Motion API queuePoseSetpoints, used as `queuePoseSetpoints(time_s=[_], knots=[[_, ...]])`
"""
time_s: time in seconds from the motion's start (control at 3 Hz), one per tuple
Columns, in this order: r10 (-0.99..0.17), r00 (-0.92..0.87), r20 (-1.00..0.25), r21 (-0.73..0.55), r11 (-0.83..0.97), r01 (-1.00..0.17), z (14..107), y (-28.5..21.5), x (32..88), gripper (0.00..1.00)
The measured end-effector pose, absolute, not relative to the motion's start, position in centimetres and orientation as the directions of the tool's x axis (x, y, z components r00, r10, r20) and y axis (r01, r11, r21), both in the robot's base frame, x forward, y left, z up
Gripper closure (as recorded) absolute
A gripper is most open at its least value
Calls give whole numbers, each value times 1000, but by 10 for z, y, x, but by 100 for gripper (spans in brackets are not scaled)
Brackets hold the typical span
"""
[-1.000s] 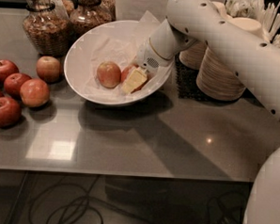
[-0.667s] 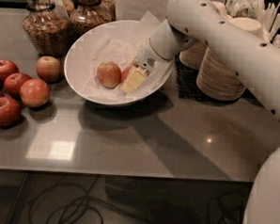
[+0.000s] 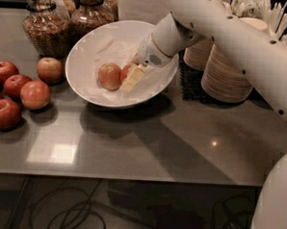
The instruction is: Pick apple from white bowl
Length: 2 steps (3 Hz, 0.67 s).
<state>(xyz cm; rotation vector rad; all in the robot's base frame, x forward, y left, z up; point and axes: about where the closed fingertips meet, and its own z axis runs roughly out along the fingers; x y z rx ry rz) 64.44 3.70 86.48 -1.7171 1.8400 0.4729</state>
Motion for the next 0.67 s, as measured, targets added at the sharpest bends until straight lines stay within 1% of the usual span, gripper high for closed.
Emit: queuePoseSetpoints(time_s=[0.33, 0.67], knots=[[-760, 50, -648, -154, 66, -986, 889, 53, 638, 100], [-739, 81, -668, -169, 45, -985, 902, 59, 633, 100]])
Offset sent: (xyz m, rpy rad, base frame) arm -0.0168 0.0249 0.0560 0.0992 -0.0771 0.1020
